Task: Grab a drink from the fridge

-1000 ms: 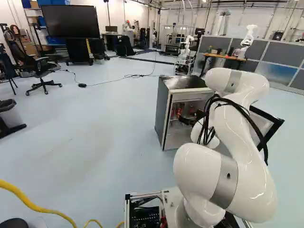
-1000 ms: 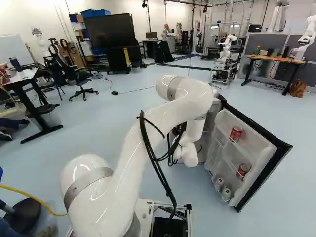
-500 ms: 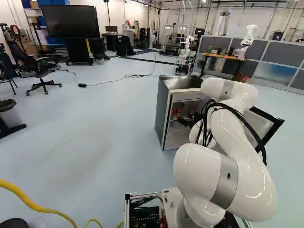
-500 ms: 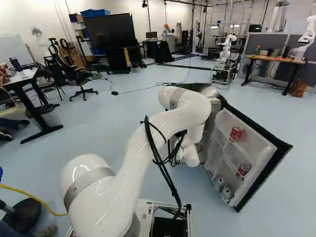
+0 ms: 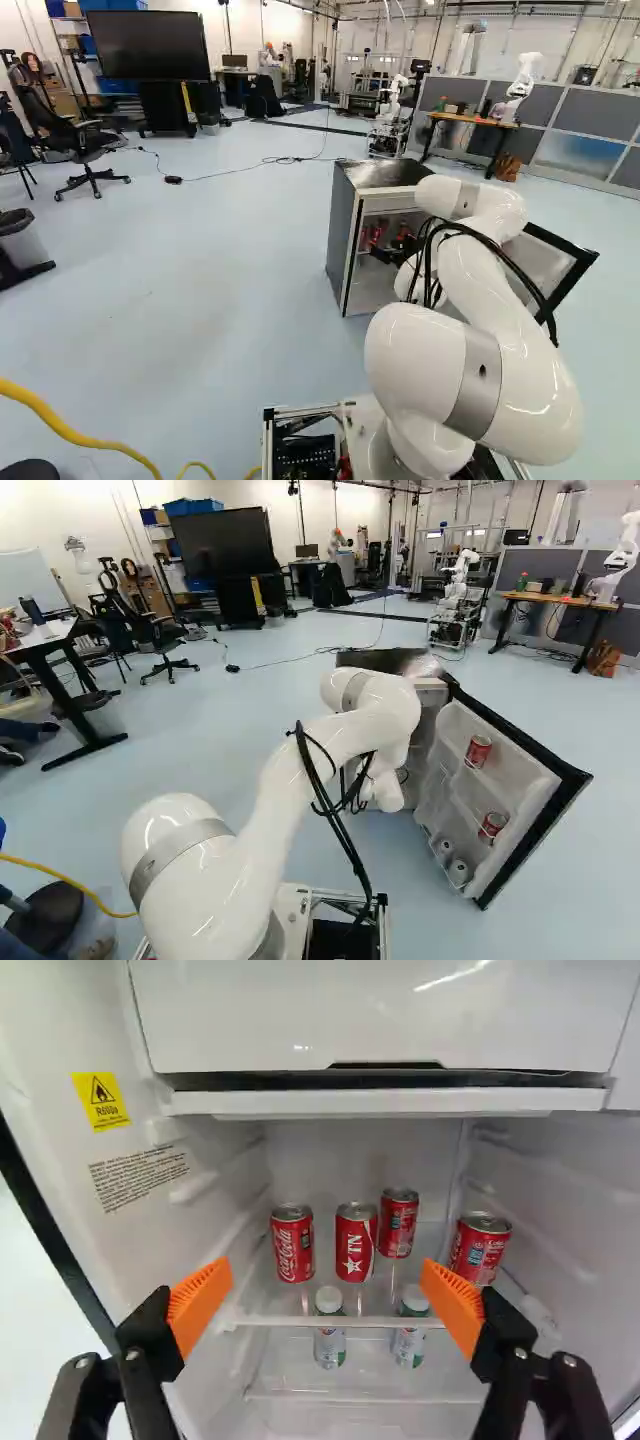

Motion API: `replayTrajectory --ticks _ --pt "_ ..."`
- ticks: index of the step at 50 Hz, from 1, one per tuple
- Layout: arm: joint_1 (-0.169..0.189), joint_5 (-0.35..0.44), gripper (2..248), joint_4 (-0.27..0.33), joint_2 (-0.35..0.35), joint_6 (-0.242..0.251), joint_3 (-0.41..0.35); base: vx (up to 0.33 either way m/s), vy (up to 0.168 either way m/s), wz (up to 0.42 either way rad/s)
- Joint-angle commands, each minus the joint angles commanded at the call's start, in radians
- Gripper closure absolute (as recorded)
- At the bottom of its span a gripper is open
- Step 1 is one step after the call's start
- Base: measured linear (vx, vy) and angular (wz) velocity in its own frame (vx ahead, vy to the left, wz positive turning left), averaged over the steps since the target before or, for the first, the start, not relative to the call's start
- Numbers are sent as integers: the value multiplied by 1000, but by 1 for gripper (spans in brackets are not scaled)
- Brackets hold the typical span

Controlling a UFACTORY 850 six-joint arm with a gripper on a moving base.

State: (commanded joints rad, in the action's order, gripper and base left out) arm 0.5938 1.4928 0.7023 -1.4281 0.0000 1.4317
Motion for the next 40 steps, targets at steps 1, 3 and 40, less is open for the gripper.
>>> replayTrajectory --ticks 1,3,40 --pt "-1 -3 3 0 -3 0 6 0 0 0" --pt "-3 -10 3 0 -9 0 18 0 0 0" --pt "-16 -173 3 -14 -104 0 205 0 0 0"
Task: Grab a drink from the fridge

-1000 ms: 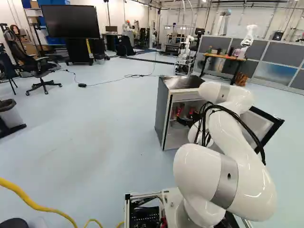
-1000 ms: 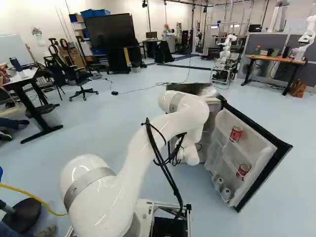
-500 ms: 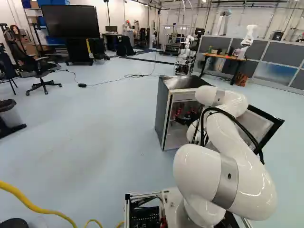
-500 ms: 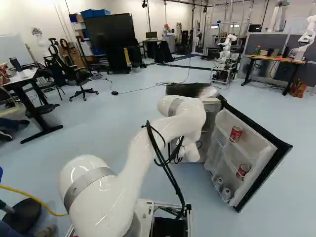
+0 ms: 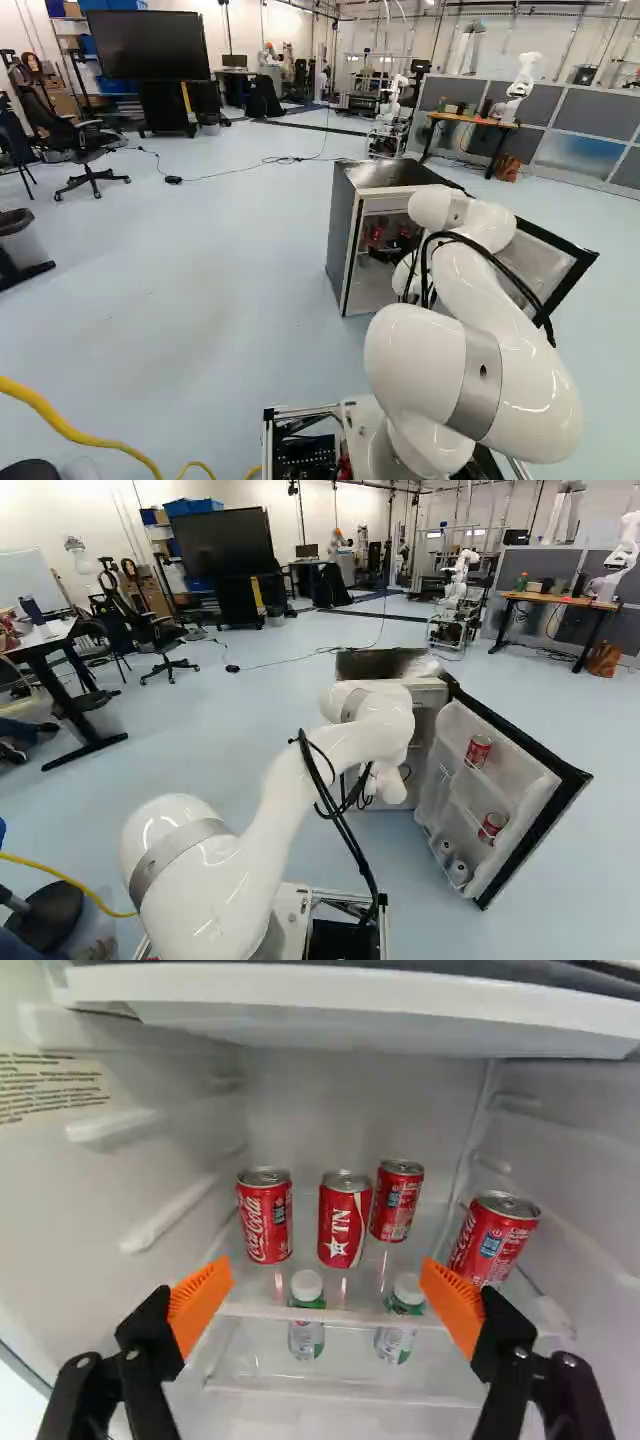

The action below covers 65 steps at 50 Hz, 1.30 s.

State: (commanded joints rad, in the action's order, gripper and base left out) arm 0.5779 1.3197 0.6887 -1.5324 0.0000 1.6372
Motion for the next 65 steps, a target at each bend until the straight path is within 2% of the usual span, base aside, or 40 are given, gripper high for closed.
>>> replayTrajectory --ticks 17,39,65 --pt "0 -73 3 -22 -31 0 59 0 0 0" --pt "-4 -77 3 -23 -20 0 84 0 0 0" --pt "-17 -77 3 -23 -69 0 178 0 0 0"
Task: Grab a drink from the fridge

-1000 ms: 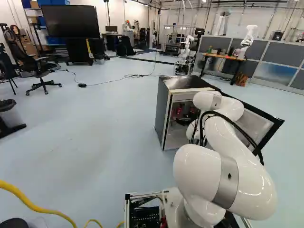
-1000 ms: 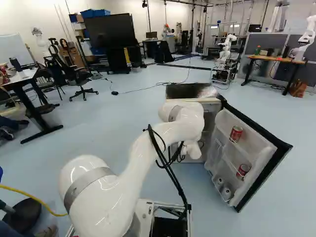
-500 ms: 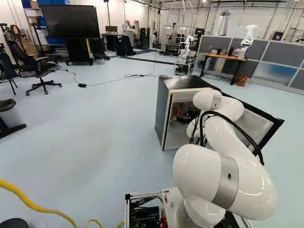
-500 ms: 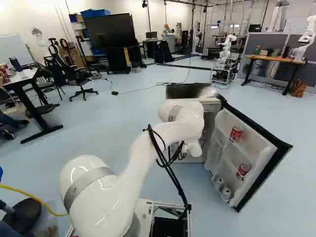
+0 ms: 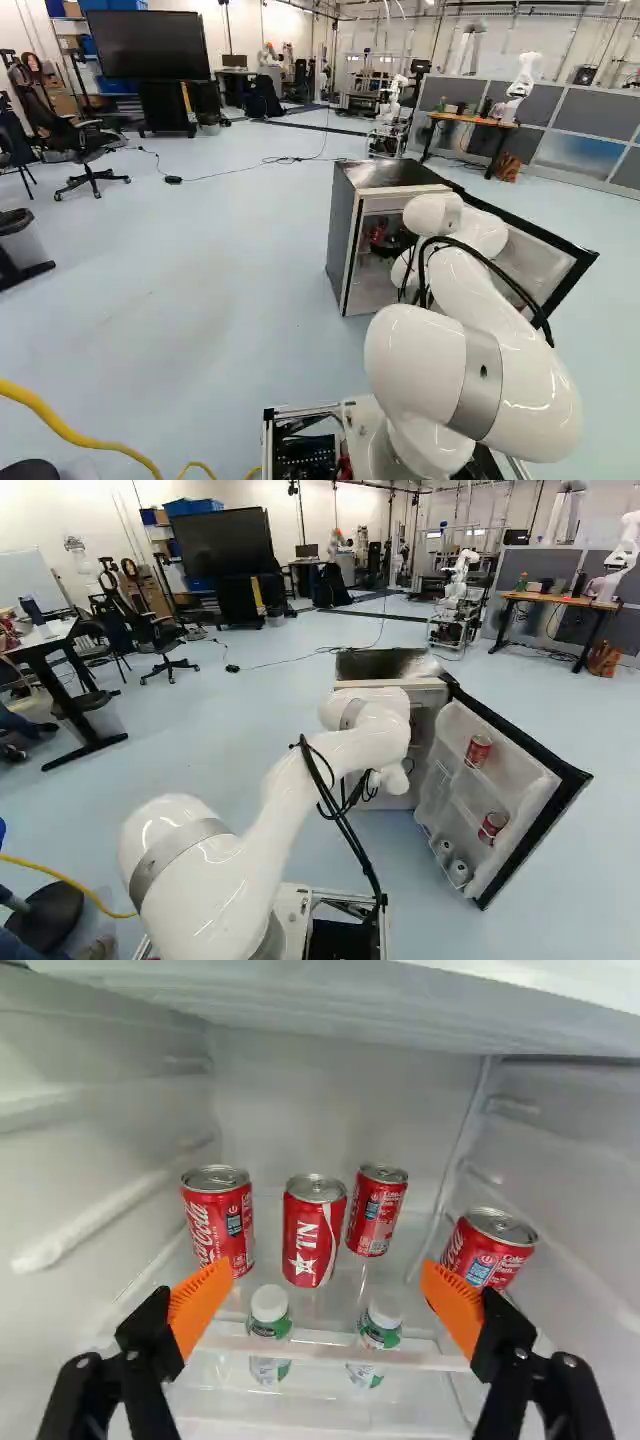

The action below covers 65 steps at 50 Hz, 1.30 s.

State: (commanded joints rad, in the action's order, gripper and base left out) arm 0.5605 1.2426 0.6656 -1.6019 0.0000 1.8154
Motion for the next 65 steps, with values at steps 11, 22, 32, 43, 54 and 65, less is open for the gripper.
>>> replayTrajectory --ticks 11,22,32,43,54,65 --pt "-7 0 3 0 -27 0 49 0 0 0" --pt "-16 0 3 0 -50 0 92 0 0 0" --pt "-24 0 3 0 -73 0 133 0 0 0" --pt "-31 0 3 0 -106 0 192 0 0 0" --pt "-37 0 3 0 -144 0 258 0 0 0" --pt "-42 0 3 0 -183 0 328 0 0 0"
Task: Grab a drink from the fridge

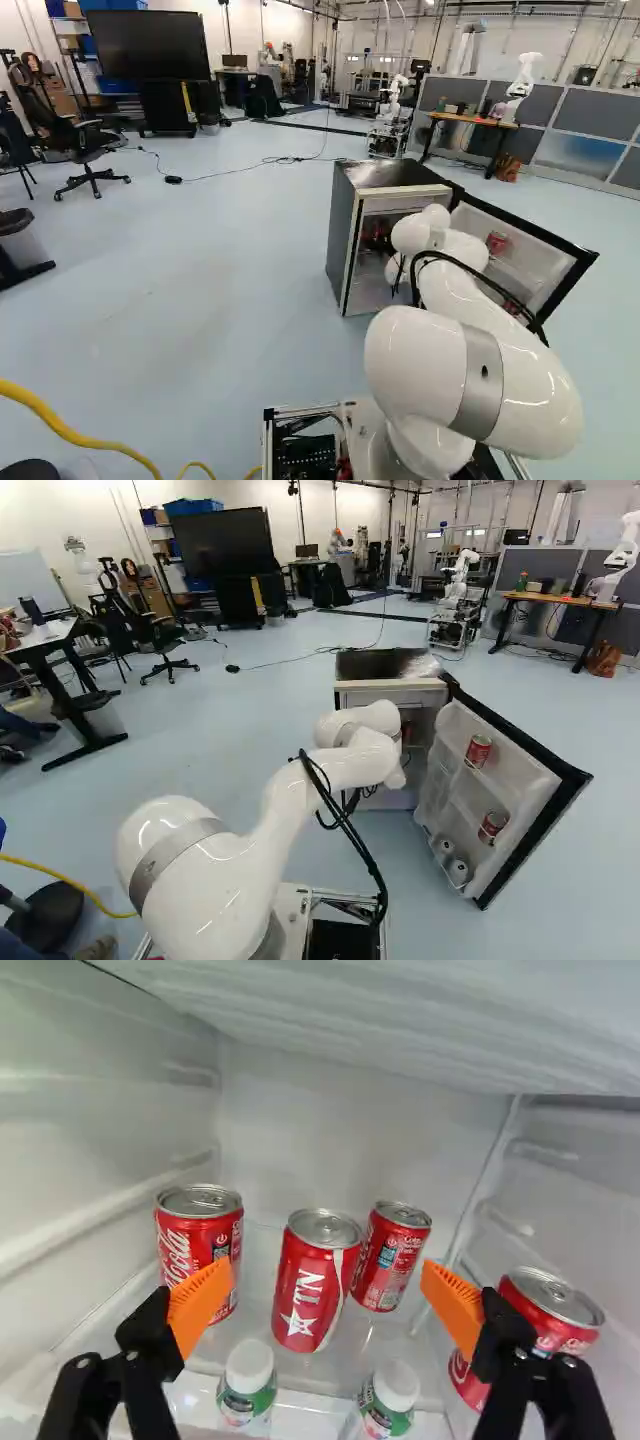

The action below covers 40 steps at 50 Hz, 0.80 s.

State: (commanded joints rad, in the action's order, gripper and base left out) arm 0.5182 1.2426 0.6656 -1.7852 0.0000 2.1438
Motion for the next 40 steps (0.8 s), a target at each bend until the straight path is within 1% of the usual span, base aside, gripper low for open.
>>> replayTrajectory --ticks 5,14,15,19,20,25,26,30,31,35,36,40 --pt "-1 0 3 0 -10 0 18 0 0 0" --pt "-2 0 3 0 -15 0 26 0 0 0" --pt "-2 0 31 0 -15 0 26 0 0 0" --pt "-2 0 31 0 -15 0 26 0 0 0" --pt "-2 0 70 0 -15 0 26 0 0 0" --pt "-2 0 70 0 -15 0 26 0 0 0" --pt "-2 0 107 0 -15 0 26 0 0 0" --pt "-2 0 107 0 -15 0 26 0 0 0" --pt "-2 0 144 0 -15 0 26 0 0 0" --pt "-2 0 144 0 -15 0 26 0 0 0" --pt "-2 0 157 0 -15 0 26 0 0 0" --pt "-2 0 157 0 -14 0 24 0 0 0"
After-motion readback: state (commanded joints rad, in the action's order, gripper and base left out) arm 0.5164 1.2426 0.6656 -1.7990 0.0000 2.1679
